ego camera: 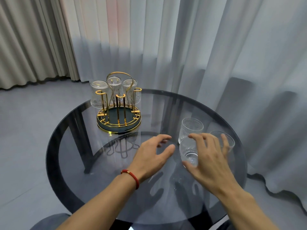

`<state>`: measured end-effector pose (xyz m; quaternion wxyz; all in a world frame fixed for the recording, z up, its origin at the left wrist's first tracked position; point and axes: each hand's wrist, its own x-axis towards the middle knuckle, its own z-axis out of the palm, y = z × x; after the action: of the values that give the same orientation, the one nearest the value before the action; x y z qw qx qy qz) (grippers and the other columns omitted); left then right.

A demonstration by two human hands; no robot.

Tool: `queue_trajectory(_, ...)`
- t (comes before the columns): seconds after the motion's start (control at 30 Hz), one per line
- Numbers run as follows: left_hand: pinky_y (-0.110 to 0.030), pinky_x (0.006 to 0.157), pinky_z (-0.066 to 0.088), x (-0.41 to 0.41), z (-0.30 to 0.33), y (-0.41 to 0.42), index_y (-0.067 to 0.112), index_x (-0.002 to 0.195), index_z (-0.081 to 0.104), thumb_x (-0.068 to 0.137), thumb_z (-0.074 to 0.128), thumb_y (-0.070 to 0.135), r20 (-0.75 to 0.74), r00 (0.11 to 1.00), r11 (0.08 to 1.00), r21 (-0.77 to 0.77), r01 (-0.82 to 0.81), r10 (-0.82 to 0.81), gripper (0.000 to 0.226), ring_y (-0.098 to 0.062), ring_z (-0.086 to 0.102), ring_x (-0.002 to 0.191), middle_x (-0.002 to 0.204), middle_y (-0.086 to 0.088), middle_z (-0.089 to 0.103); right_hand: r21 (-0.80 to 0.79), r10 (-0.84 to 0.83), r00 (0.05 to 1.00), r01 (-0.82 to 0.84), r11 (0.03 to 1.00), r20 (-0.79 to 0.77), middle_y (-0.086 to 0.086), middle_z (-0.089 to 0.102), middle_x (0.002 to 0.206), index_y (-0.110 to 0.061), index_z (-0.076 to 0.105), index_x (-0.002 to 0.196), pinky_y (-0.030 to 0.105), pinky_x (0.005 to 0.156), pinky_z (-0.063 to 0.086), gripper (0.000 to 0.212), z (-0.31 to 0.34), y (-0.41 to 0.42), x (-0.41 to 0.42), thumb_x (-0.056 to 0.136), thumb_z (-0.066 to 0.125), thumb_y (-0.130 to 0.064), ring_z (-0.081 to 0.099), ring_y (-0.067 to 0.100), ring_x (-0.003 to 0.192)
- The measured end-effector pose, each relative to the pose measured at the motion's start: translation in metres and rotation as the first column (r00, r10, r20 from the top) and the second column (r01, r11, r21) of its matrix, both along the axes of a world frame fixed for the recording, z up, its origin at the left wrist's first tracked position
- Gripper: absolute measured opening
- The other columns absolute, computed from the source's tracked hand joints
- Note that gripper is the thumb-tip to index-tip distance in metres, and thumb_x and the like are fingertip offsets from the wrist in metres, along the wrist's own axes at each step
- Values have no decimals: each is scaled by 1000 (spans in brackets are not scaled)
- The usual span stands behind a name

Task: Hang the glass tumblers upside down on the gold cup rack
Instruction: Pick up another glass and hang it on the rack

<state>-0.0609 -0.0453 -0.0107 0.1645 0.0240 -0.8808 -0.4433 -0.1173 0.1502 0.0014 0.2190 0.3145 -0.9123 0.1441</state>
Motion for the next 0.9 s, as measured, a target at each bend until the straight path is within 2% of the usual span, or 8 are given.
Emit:
queue_trajectory(0.07, -29, 89, 52, 3, 7, -1, 48, 134, 47, 81, 66, 64, 106, 986, 977, 182, 107, -128, 59, -1, 57, 111, 126, 18, 56, -75, 149, 989, -147, 986, 25, 5, 52, 131, -25, 44, 145, 40, 111, 36, 85, -2, -8, 7, 70, 84, -27, 55, 26, 122)
queue_trajectory(0.17, -27, 93, 51, 8, 14, -1, 50, 137, 41, 75, 80, 47, 97, 957, 937, 251, 243, -274, 73, 1, 54, 117, 131, 19, 55, -211, 343, 936, -321, 923, 79, -1, 45, 143, -27, 33, 153, 21, 106, 38, 102, -3, -22, 11, 65, 83, -13, 49, 19, 128)
queue_trajectory(0.3, -33, 90, 52, 7, 18, -6, 43, 126, 47, 71, 80, 41, -51, 994, 990, 98, 105, -101, 64, -6, 56, 115, 120, 12, 61, -259, 484, 873, -453, 853, 66, -3, 42, 154, -29, 29, 156, 29, 112, 40, 110, -2, -46, 13, 65, 88, -8, 44, 14, 139)
queue_trajectory(0.43, -28, 70, 59, 5, 26, -31, 44, 123, 53, 71, 79, 39, 28, 1000, 904, 427, -16, 5, 59, -13, 62, 105, 113, 3, 62, -483, 445, 863, -291, 826, 240, -13, 28, 165, -38, 26, 155, 20, 119, 23, 89, -4, -62, 13, 84, 78, -25, 19, 0, 153)
queue_trajectory(0.53, -45, 70, 63, 5, 32, -45, 33, 119, 57, 73, 75, 31, 55, 998, 745, 664, -61, 32, 50, -25, 65, 103, 119, -12, 60, -642, 492, 716, -80, 762, 495, -33, 42, 150, -50, 31, 152, 25, 118, 28, 61, -6, -65, 8, 98, 60, -47, 31, -19, 139)
queue_trajectory(0.63, -54, 78, 61, 6, 29, -54, 19, 123, 55, 74, 70, 28, 90, 996, 586, 808, -56, -28, 52, -35, 65, 107, 127, -19, 56, -743, 627, 488, 68, 666, 607, -22, 68, 128, -49, 41, 146, 36, 105, 52, 53, -10, -73, 5, 95, 55, -54, 61, 1, 125)
queue_trajectory(0.73, -54, 86, 58, 11, 21, -62, 15, 127, 52, 77, 65, 29, 118, 977, 493, 870, -14, -180, 53, -38, 64, 111, 131, -21, 54, -763, 640, 462, 139, 631, 614, 5, 74, 118, -36, 49, 140, 33, 88, 61, 56, -14, -78, 5, 88, 68, -45, 73, 19, 110)
queue_trajectory(0.9, -49, 89, 55, 8, 12, -99, 33, 120, 66, 90, 42, 60, 167, 986, 825, 553, -114, 25, 48, -24, 61, 107, 118, -2, 66, -723, 533, 615, 90, 685, 582, -4, 71, 119, -42, 59, 128, 35, 91, 59, 56, -4, -82, -2, 76, 79, -48, 71, 8, 105)
